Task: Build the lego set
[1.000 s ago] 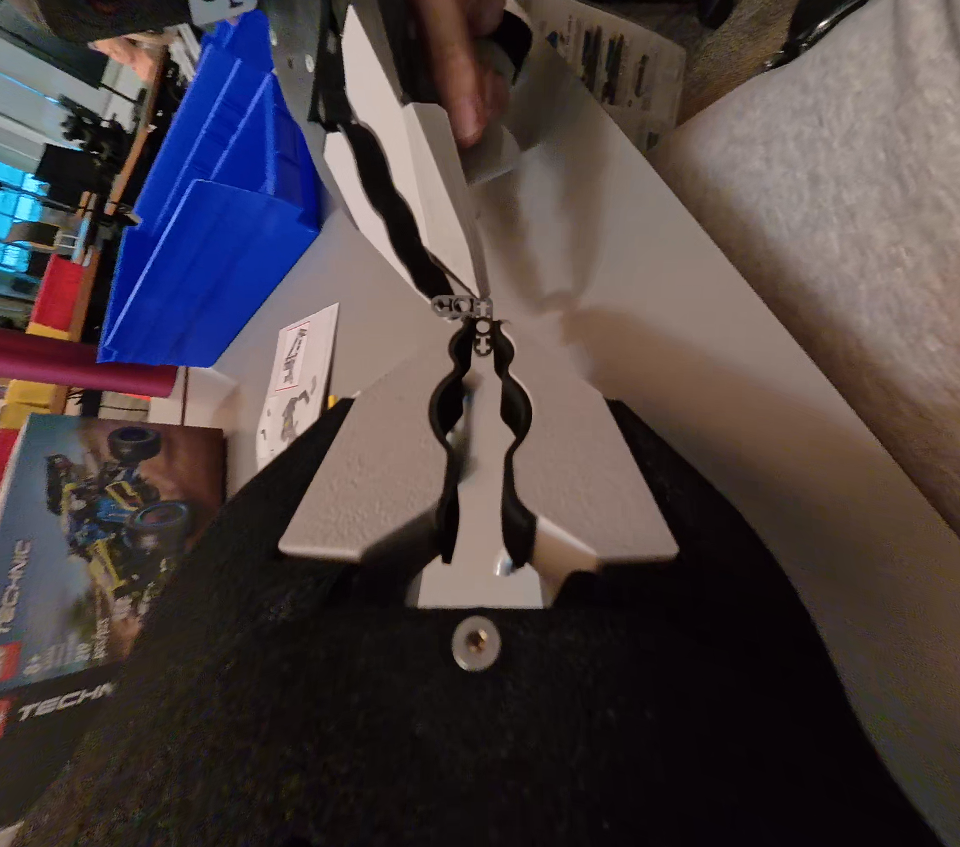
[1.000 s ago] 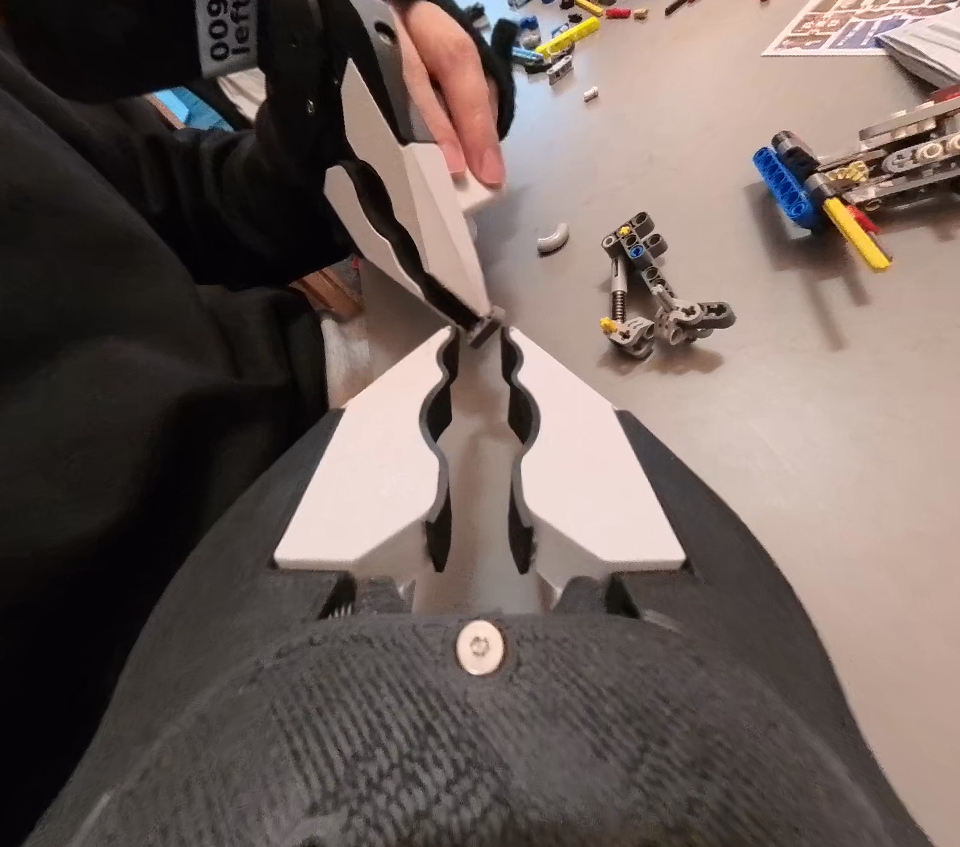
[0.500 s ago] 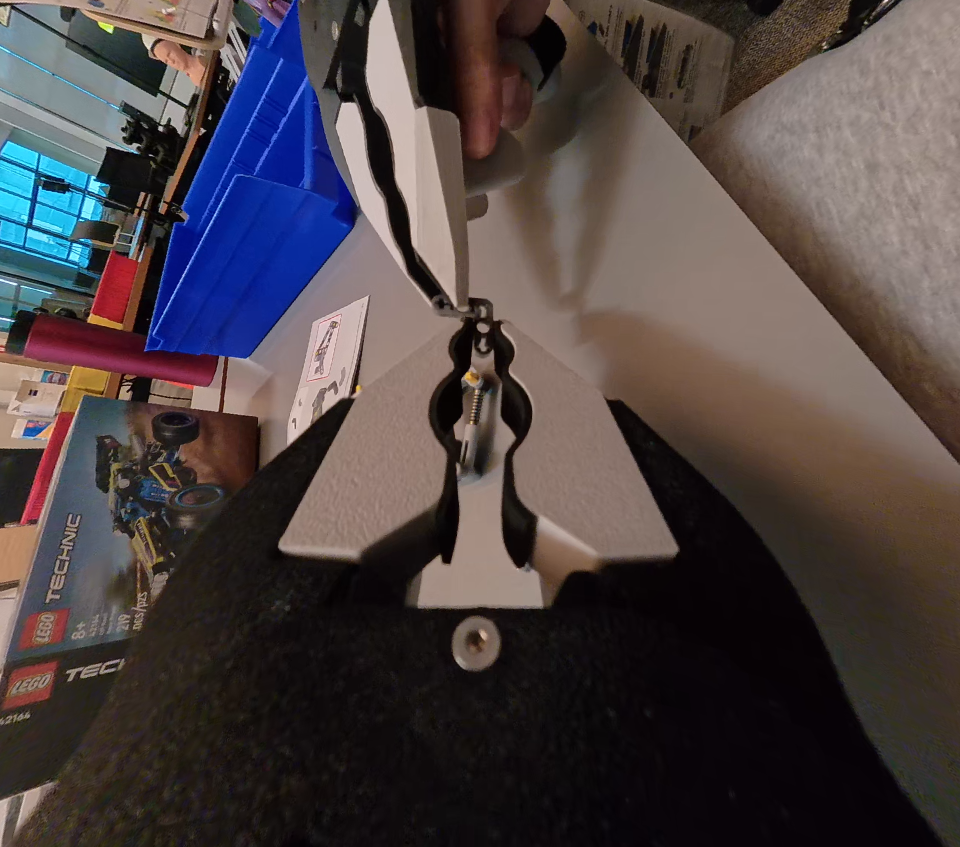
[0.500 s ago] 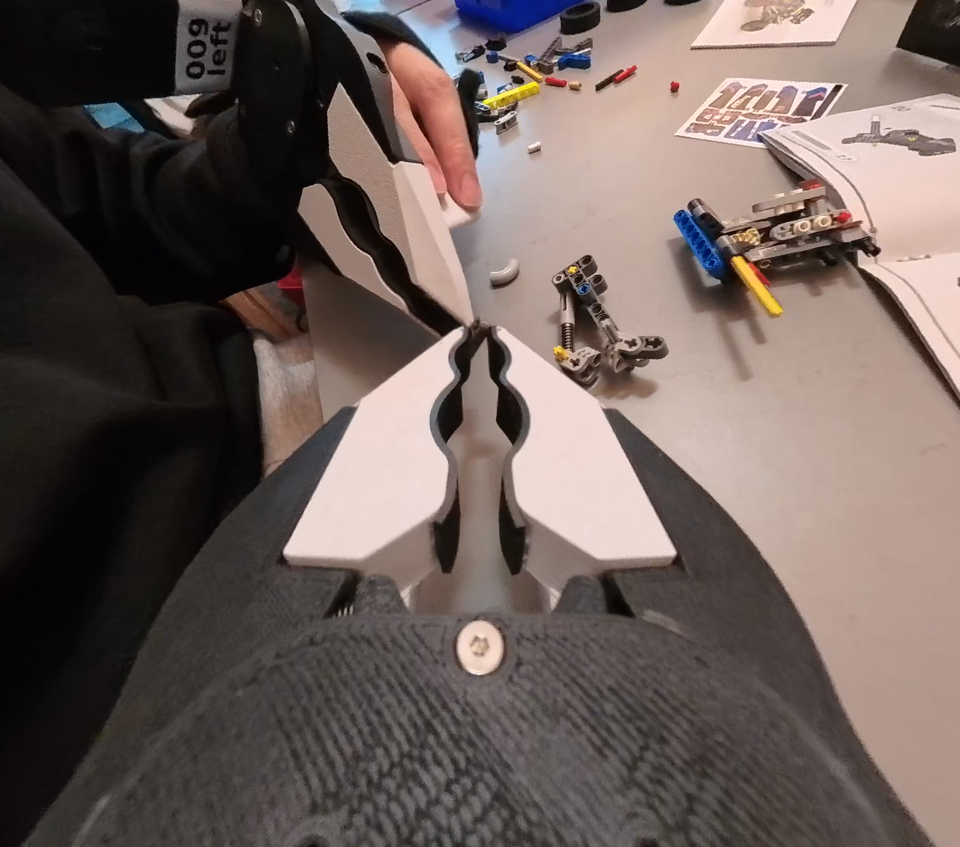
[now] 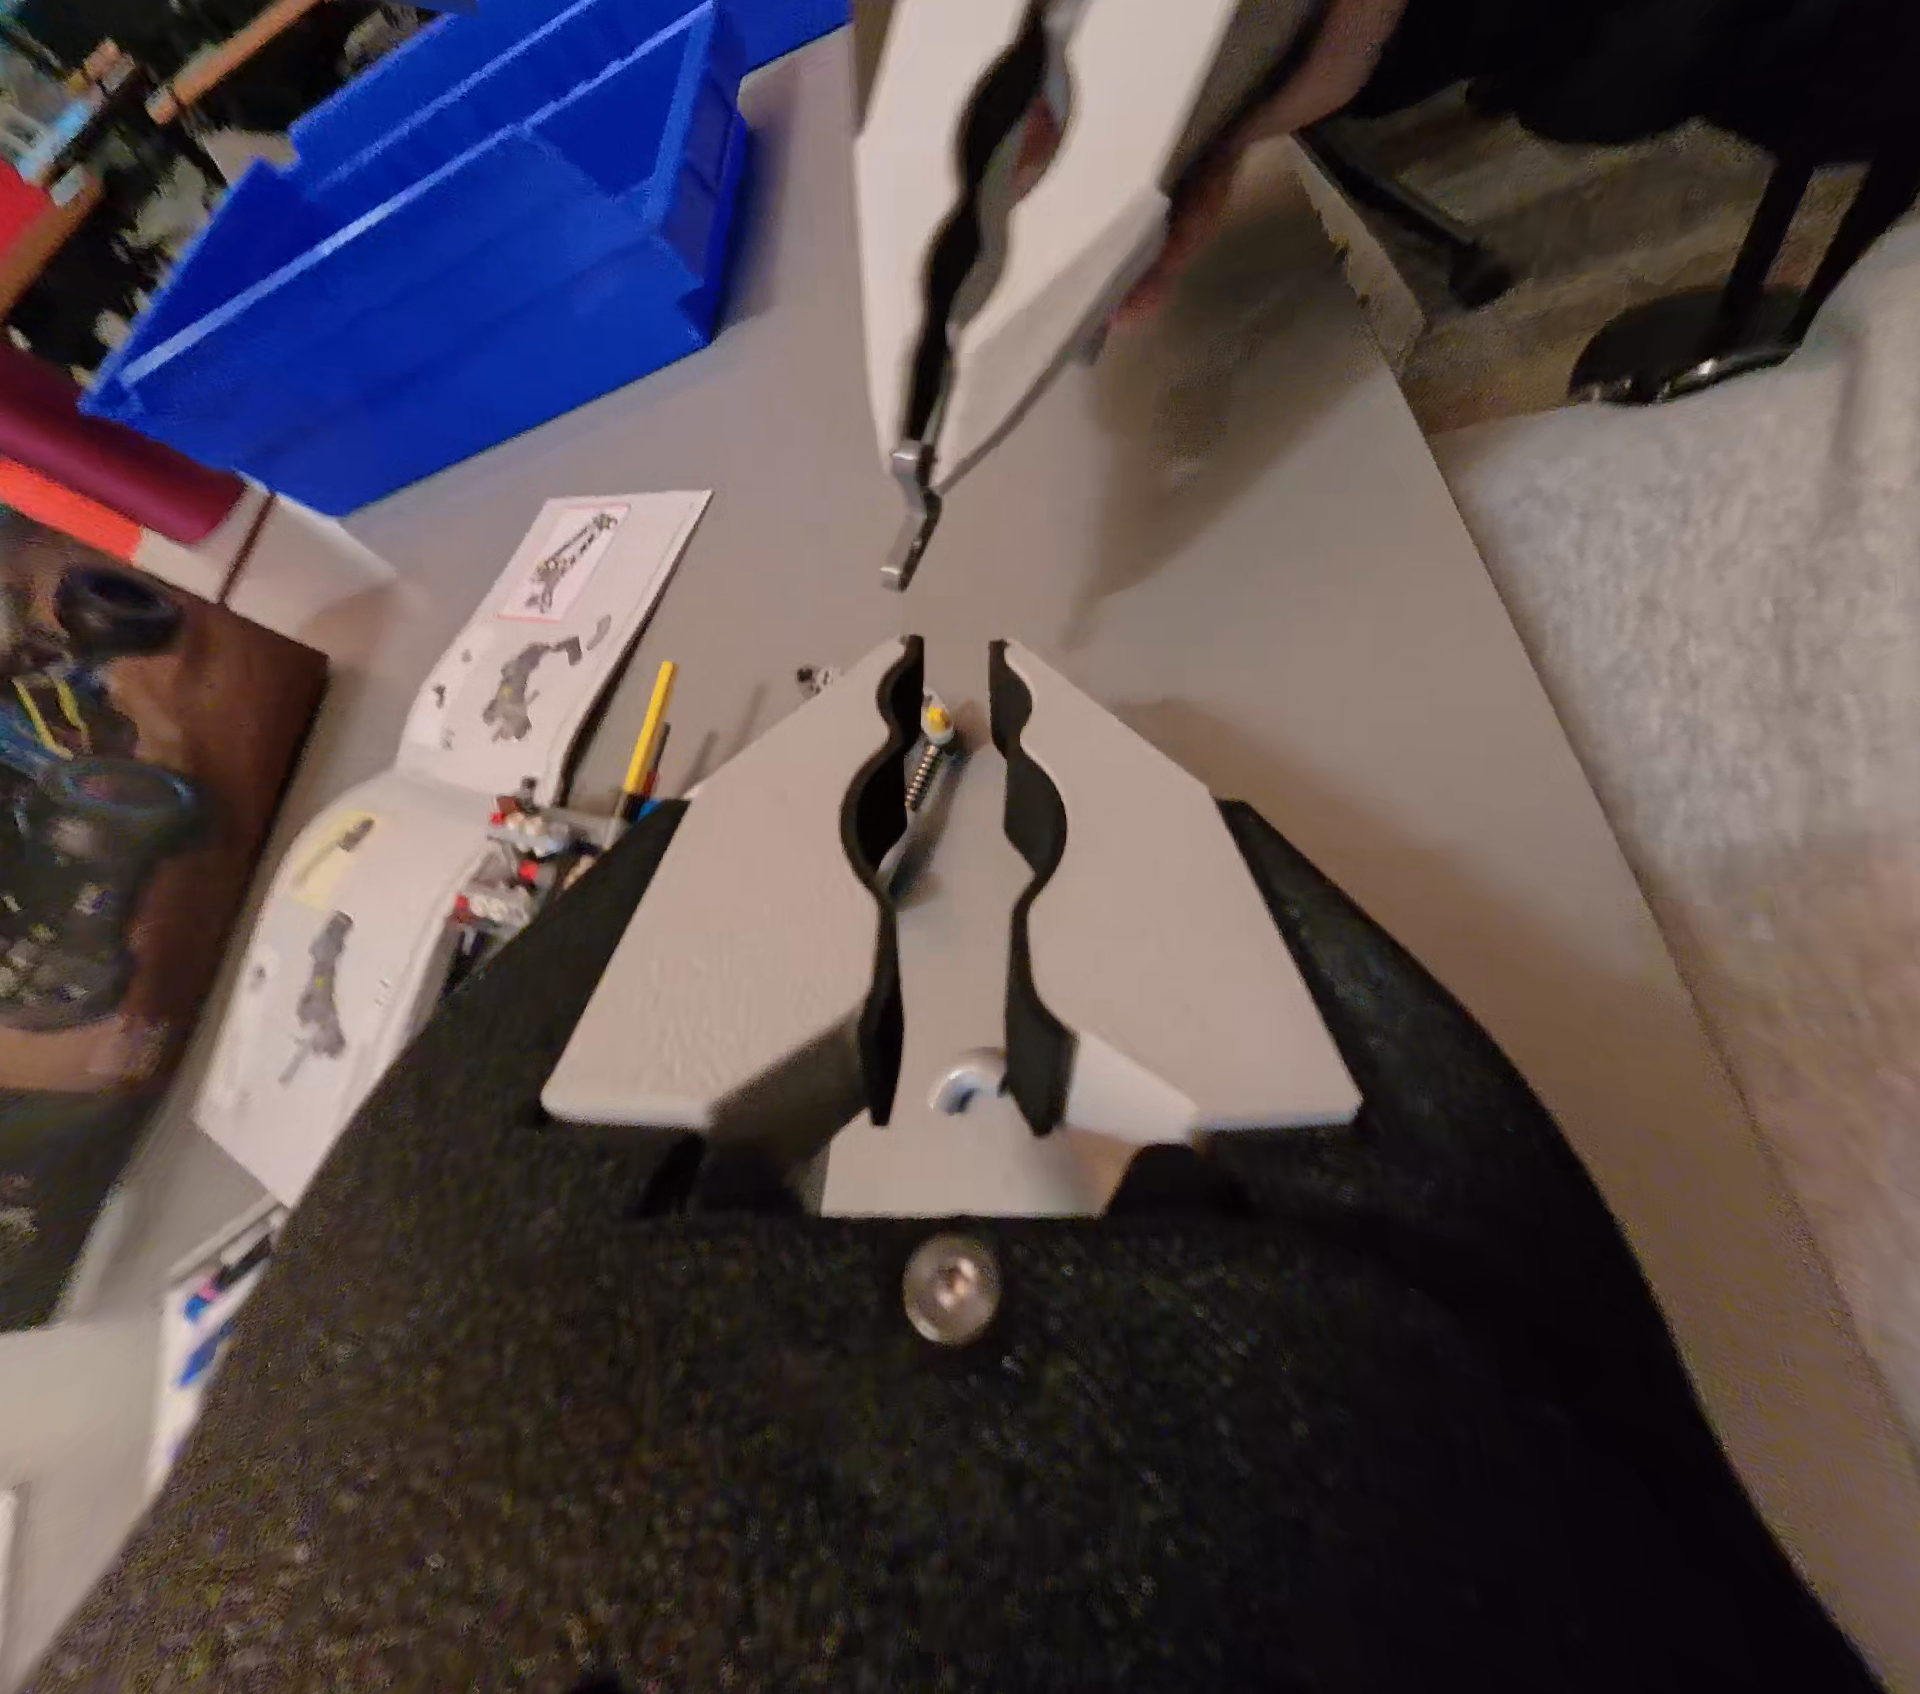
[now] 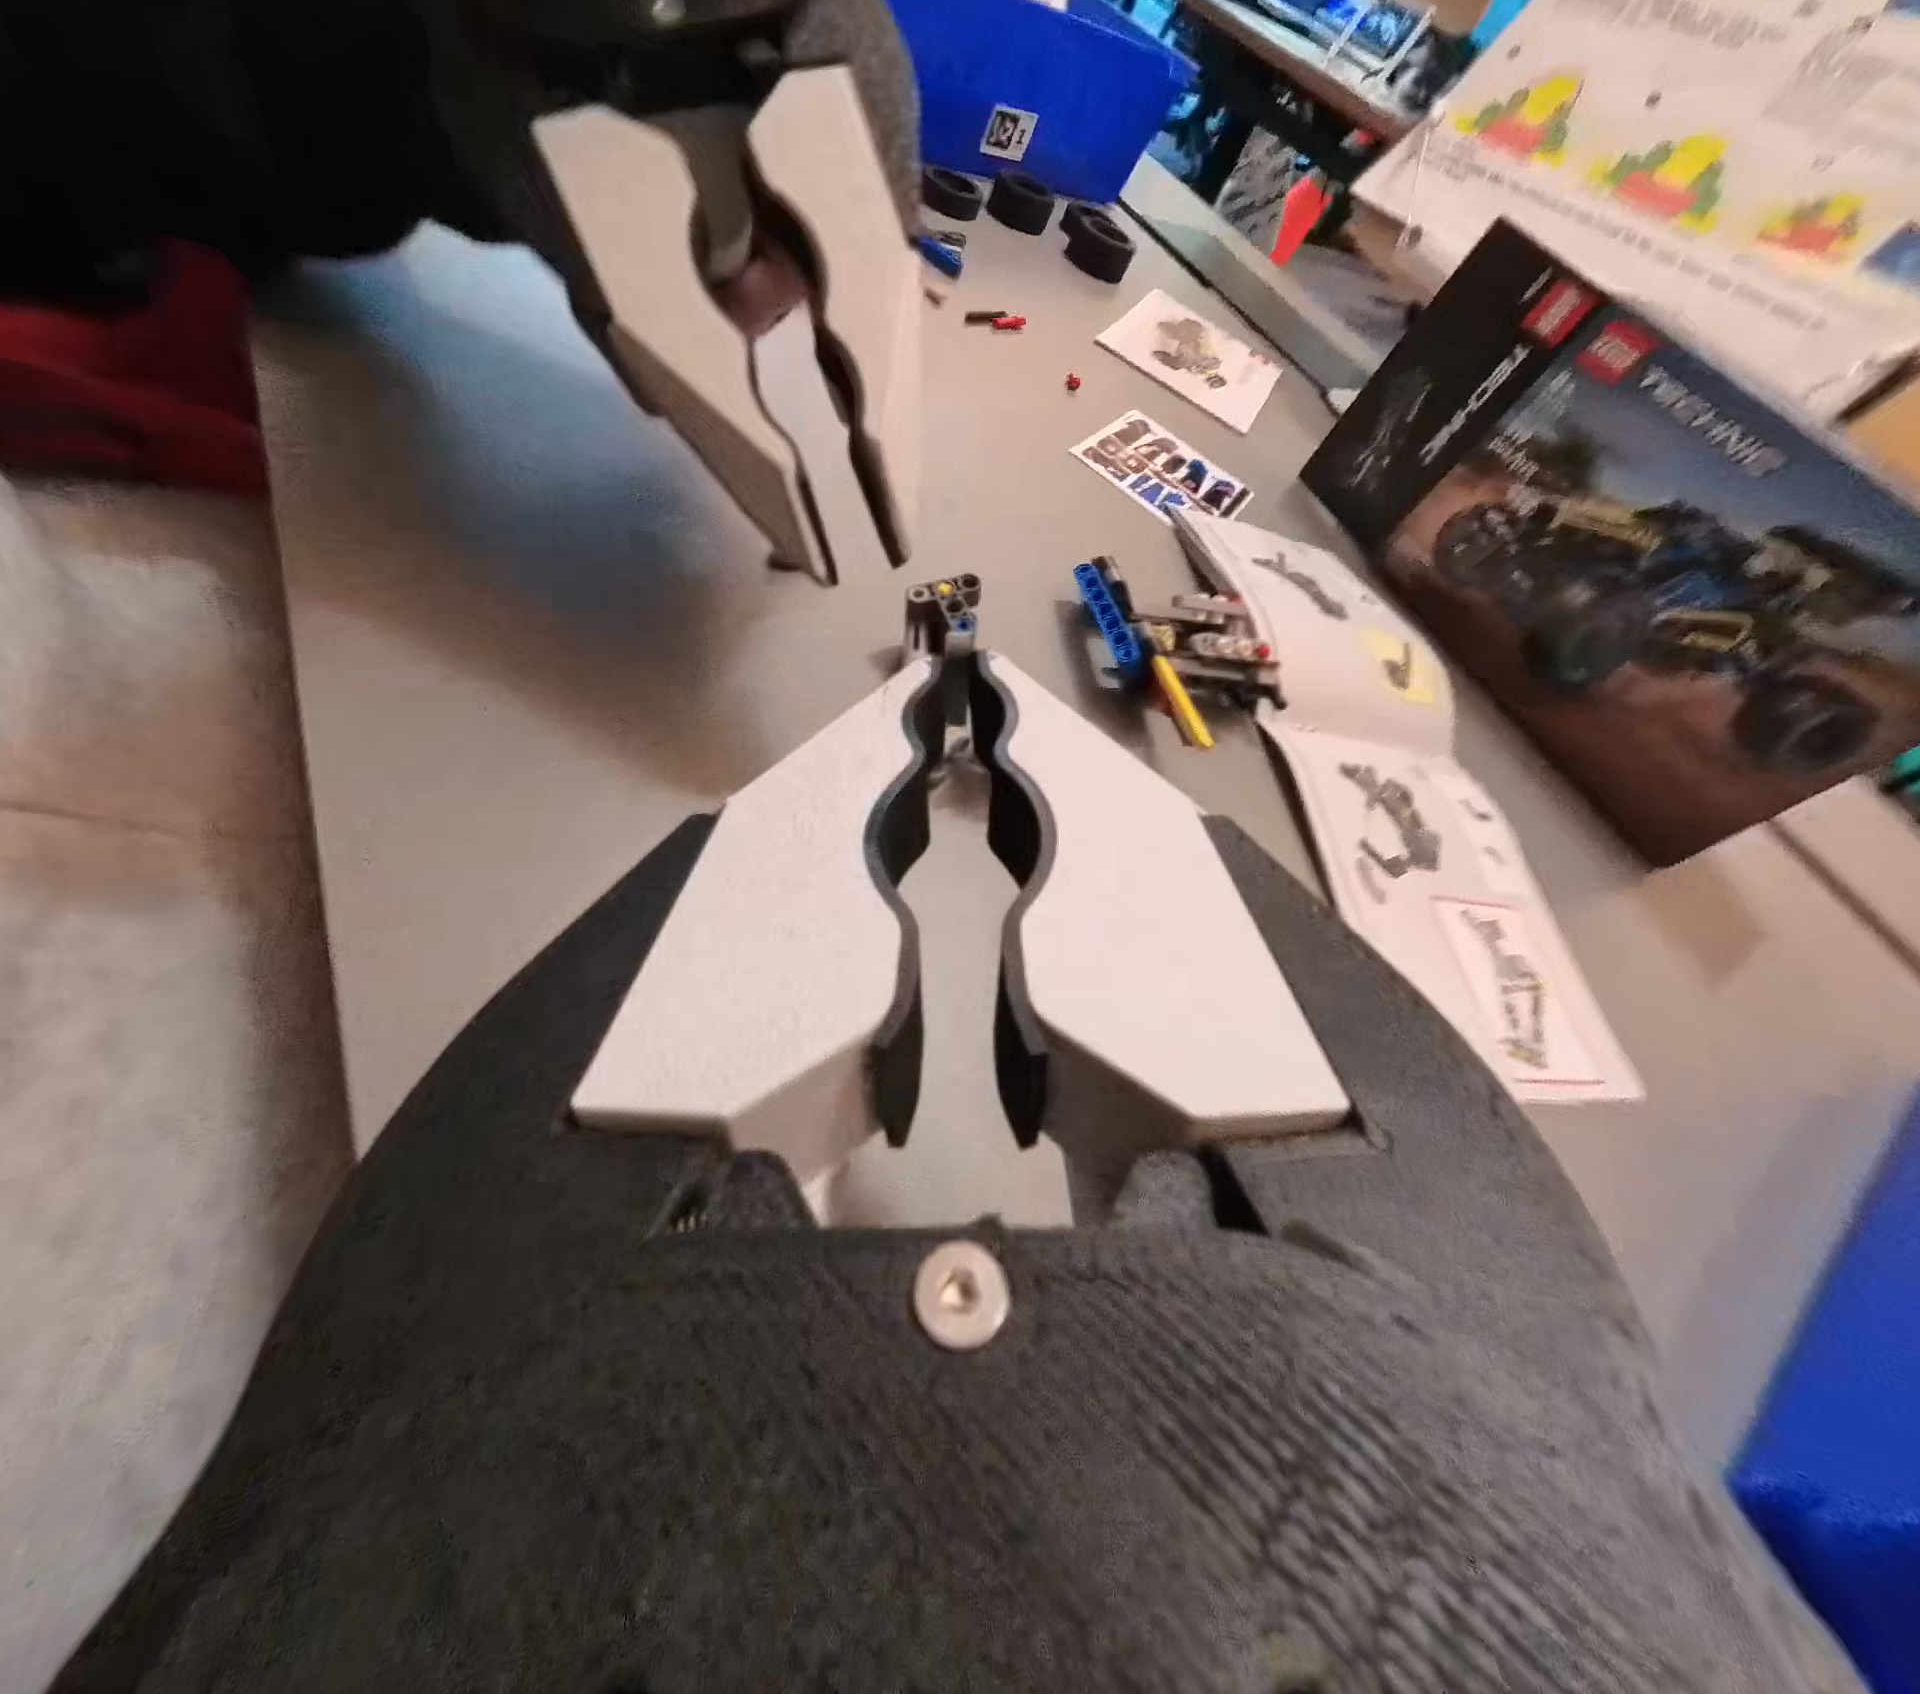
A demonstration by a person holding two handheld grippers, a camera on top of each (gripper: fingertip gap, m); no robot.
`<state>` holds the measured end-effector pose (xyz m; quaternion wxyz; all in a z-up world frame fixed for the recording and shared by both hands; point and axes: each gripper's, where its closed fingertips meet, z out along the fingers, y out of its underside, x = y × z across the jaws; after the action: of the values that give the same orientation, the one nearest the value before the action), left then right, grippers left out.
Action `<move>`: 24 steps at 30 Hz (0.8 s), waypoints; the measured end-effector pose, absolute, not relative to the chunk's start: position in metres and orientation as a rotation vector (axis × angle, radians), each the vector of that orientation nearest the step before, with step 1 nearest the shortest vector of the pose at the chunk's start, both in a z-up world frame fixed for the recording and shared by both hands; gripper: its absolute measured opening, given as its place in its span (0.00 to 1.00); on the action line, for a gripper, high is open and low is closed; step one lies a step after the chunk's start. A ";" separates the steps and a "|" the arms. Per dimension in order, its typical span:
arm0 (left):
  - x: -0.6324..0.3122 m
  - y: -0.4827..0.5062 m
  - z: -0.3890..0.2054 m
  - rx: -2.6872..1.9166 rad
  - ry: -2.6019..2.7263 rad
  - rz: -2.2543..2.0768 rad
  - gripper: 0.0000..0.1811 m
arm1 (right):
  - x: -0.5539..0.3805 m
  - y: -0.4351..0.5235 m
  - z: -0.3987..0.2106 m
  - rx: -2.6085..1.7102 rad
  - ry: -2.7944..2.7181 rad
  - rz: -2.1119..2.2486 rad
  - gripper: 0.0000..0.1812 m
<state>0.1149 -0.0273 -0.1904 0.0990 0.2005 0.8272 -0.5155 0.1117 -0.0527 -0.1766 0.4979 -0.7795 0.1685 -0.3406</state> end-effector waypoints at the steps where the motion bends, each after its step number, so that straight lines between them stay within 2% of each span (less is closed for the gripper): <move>1: 0.117 -0.027 -0.191 0.534 2.495 -1.544 0.05 | 0.111 -0.053 -0.179 -1.925 0.346 -0.893 0.01; 6: 0.130 -0.025 -0.189 0.270 2.630 -1.651 0.07 | 0.120 -0.060 -0.174 -2.028 0.142 -1.264 0.01; 11: 0.136 -0.026 -0.205 0.150 2.703 -1.545 0.09 | 0.129 -0.067 -0.175 -2.137 0.084 -1.560 0.01; 17: 0.126 -0.035 -0.185 -0.069 2.762 -1.823 0.12 | 0.132 -0.054 -0.175 -2.189 -0.088 -1.889 0.01; 19: 0.139 -0.031 -0.184 -0.126 2.716 -1.811 0.12 | 0.129 -0.046 -0.176 -2.151 -0.127 -1.871 0.01; 24: 0.145 -0.029 -0.182 0.025 2.596 -1.815 0.17 | 0.117 -0.024 -0.158 -1.901 0.061 -1.473 0.01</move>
<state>0.1454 -0.0286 -0.1821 -0.0129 0.0080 0.8194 -0.5730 0.1168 -0.0244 -0.1583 0.3595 -0.7374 0.0235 -0.5714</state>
